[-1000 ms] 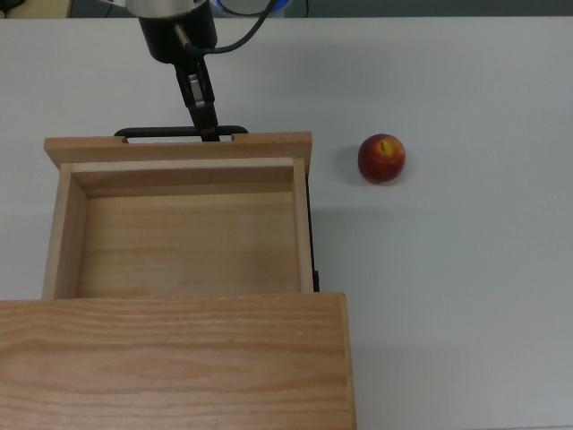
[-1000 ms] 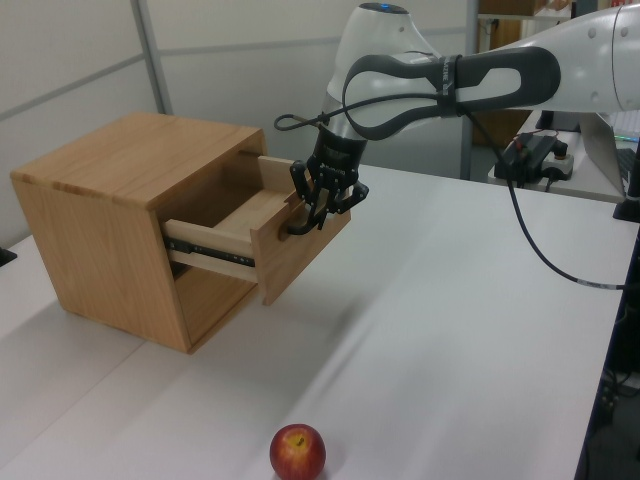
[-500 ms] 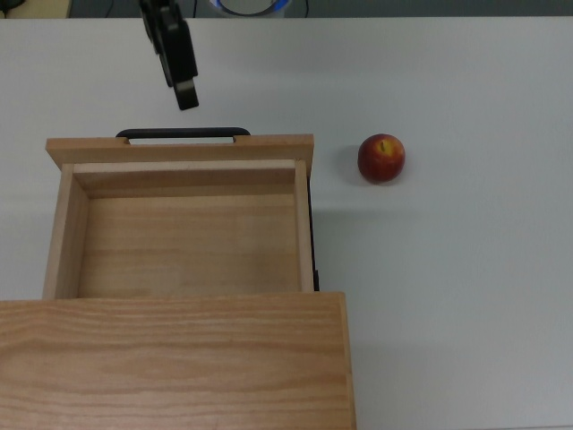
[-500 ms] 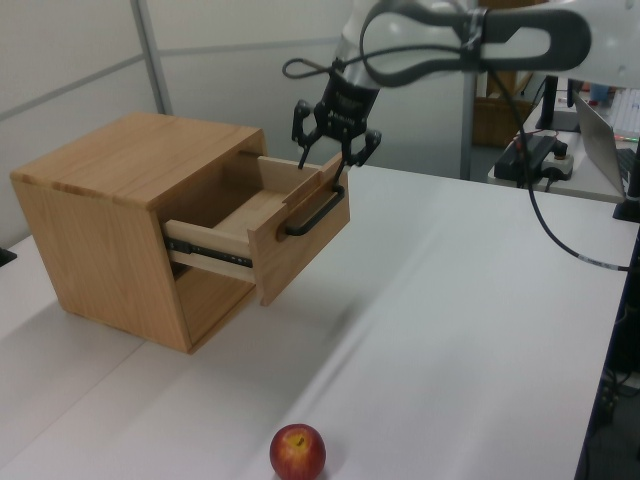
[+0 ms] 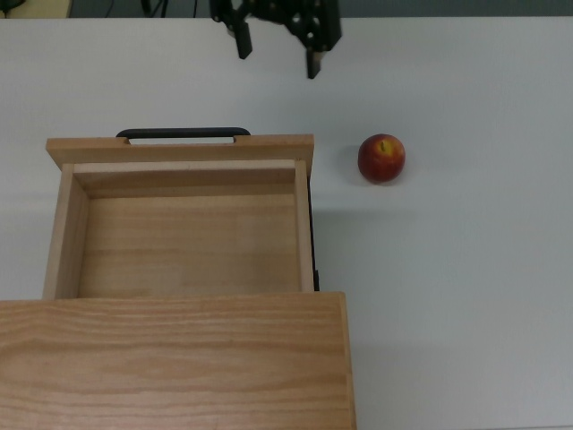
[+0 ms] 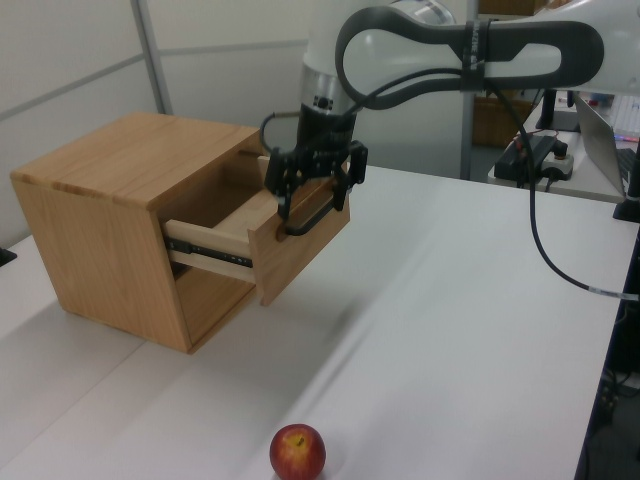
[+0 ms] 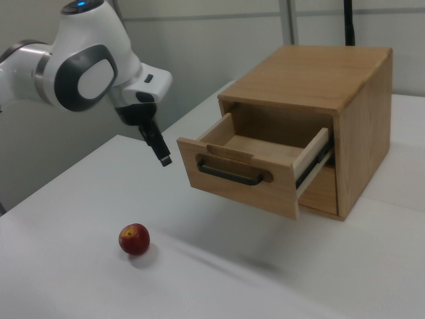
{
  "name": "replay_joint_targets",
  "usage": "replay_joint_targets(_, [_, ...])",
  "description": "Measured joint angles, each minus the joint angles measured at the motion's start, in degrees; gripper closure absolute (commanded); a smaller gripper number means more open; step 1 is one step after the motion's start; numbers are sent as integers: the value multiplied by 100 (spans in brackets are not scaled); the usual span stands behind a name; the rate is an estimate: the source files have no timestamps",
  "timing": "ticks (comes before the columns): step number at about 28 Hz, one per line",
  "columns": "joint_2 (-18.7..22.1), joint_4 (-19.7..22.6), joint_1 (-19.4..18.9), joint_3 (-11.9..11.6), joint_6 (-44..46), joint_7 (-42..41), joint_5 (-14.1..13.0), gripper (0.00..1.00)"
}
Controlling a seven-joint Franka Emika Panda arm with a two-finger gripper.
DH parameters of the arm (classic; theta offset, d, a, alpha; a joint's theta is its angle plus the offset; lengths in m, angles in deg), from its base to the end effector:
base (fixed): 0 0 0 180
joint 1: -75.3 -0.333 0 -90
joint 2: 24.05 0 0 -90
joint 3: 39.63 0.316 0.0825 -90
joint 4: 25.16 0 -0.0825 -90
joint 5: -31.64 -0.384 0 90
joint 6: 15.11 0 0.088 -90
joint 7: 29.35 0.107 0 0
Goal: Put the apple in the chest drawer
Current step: 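Release the handle and raise the gripper off the drawer, then move the open gripper down over the red apple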
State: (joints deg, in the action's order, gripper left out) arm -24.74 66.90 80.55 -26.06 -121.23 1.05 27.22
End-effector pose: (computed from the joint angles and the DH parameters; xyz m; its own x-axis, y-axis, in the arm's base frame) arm 0.5772 0.0897 0.6287 0.9041 -0.3968 0.1586 -0.3674 -0.9114 -0.1856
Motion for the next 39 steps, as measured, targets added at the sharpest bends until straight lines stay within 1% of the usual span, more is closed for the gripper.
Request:
replay_joint_targets(3, [-8,0,-128,72,91,-564,16,0])
replay_joint_targets(6, [-27,5,-332,86,289,-1086,102,0])
replay_joint_targets(10, [-91,26,-572,97,454,-1575,157,0])
replay_joint_targets(12, [-193,46,-732,100,475,-1732,213,0])
replay_joint_targets(14, [-328,59,-878,103,477,-1798,352,0])
replay_joint_targets(17, [-626,92,-1137,107,477,-1825,729,0])
replay_joint_targets(18, [-786,108,-1259,108,477,-1825,906,0])
replay_joint_targets(20, [-1033,125,-1428,109,477,-1825,1131,0])
replay_joint_targets(24, [-1547,145,-1724,109,474,-1825,1493,0])
replay_joint_targets(28, [-1827,162,-1931,110,473,-1825,1597,0])
replay_joint_targets(34, [-1914,239,-2168,111,473,-1826,1616,0])
replay_joint_targets(36, [-1941,272,-2226,111,473,-1826,1689,0])
replay_joint_targets(39, [-2034,307,-2280,111,472,-1825,1885,0])
